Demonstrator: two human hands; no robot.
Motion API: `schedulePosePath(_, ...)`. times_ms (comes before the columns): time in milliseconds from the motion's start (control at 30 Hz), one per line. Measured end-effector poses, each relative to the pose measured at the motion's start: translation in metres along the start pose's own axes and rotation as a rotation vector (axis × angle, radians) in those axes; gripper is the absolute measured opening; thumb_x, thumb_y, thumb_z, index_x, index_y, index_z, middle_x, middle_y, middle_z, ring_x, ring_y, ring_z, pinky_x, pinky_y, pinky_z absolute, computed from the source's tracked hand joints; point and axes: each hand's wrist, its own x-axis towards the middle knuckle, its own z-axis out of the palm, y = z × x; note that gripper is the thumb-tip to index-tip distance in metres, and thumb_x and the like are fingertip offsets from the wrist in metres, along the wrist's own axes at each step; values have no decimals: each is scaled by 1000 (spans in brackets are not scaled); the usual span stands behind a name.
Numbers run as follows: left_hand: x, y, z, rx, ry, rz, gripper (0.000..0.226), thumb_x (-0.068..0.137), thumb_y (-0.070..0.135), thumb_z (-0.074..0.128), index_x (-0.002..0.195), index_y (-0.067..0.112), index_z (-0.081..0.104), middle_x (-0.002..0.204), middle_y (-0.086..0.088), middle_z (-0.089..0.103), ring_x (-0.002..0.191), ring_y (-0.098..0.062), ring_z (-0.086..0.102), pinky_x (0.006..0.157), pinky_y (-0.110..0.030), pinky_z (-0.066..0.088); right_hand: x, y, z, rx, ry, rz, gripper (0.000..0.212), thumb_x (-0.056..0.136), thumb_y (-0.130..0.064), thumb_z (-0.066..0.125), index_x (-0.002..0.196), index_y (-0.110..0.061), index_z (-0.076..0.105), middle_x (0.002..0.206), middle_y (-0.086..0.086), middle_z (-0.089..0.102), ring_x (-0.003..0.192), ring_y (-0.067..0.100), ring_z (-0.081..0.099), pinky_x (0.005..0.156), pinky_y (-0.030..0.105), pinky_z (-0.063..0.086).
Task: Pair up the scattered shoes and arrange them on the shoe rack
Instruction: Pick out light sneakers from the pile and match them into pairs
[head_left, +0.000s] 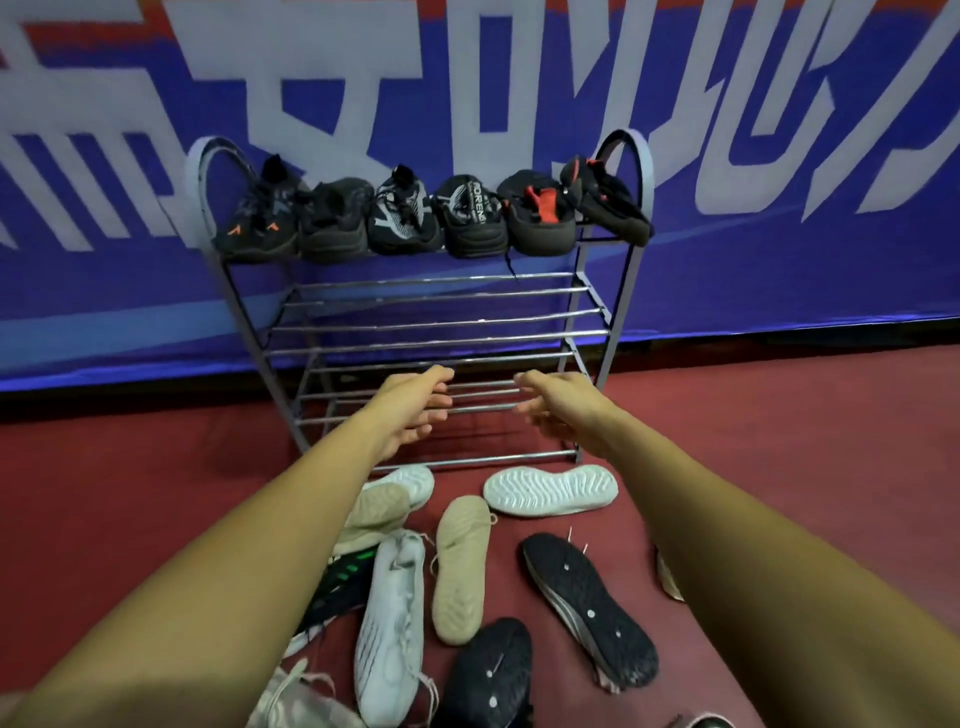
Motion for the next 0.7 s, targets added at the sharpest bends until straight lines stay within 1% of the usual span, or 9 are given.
schedulePosePath(133, -4, -37, -15, 68, 28, -35, 34, 84, 47, 69, 98, 16, 69, 90, 0, 75, 71, -12, 66, 60, -23, 46, -7, 35, 25, -80, -67, 46, 36, 94, -32, 64, 117, -3, 65, 85, 13, 71, 68, 21, 57, 53, 25, 39)
schedulePosePath(233, -6, -60, -26, 103, 29, -73, 33, 84, 44, 69, 99, 15, 69, 92, 0, 74, 78, -14, 67, 65, -26, 47, -13, 56, 40, -115, -88, 108, 38, 94, -31, 64, 117, -1, 64, 90, 15, 70, 67, 20, 58, 52, 23, 38)
schedulePosePath(300, -8, -75, -33, 128, 25, -98, 29, 86, 43, 67, 98, 16, 68, 90, 2, 73, 79, -14, 67, 68, -27, 47, -14, 68, 50, -152, -99, 148, 39, 95, -30, 62, 119, 0, 64, 92, 16, 70, 69, 20, 59, 52, 22, 38)
schedulePosePath(400, -9, -96, -43, 152, 15, -133, 26, 88, 41, 65, 98, 16, 67, 90, 2, 70, 81, -14, 66, 60, -23, 46, -11, 86, 65, -212, -132, 200, 37, 95, -29, 61, 119, 0, 62, 95, 14, 73, 62, 15, 59, 52, 21, 38)
schedulePosePath(433, -9, -102, -48, 163, 14, -144, 26, 88, 41, 65, 98, 16, 67, 90, 1, 70, 81, -14, 66, 58, -21, 46, -9, 92, 70, -224, -140, 219, 35, 95, -28, 61, 117, -1, 62, 97, 15, 74, 60, 14, 58, 51, 21, 37)
schedulePosePath(500, -9, -115, -56, 193, 17, -163, 25, 88, 40, 65, 98, 18, 67, 90, 2, 69, 79, -13, 66, 57, -20, 47, -4, 104, 79, -249, -156, 249, 29, 94, -29, 62, 111, -5, 61, 103, 18, 75, 58, 15, 59, 50, 20, 38)
schedulePosePath(600, -7, -134, -70, 226, 18, -186, 15, 87, 38, 65, 93, 25, 67, 86, 4, 69, 71, -9, 64, 57, -20, 46, 4, 125, 92, -320, -186, 279, 31, 95, -28, 62, 110, -1, 62, 96, 16, 75, 57, 16, 59, 46, 19, 39)
schedulePosePath(633, -5, -141, -74, 240, 18, -195, 13, 87, 39, 64, 92, 27, 67, 86, 5, 69, 71, -8, 65, 59, -21, 46, 7, 133, 97, -339, -201, 290, 33, 95, -28, 61, 111, 1, 63, 93, 15, 75, 56, 17, 59, 45, 19, 39)
schedulePosePath(700, -2, -156, -82, 277, 20, -219, 17, 87, 42, 64, 94, 27, 66, 89, 5, 70, 77, -9, 65, 61, -23, 47, 12, 146, 105, -370, -234, 316, 33, 96, -28, 60, 112, 1, 64, 90, 13, 74, 56, 16, 60, 44, 19, 41)
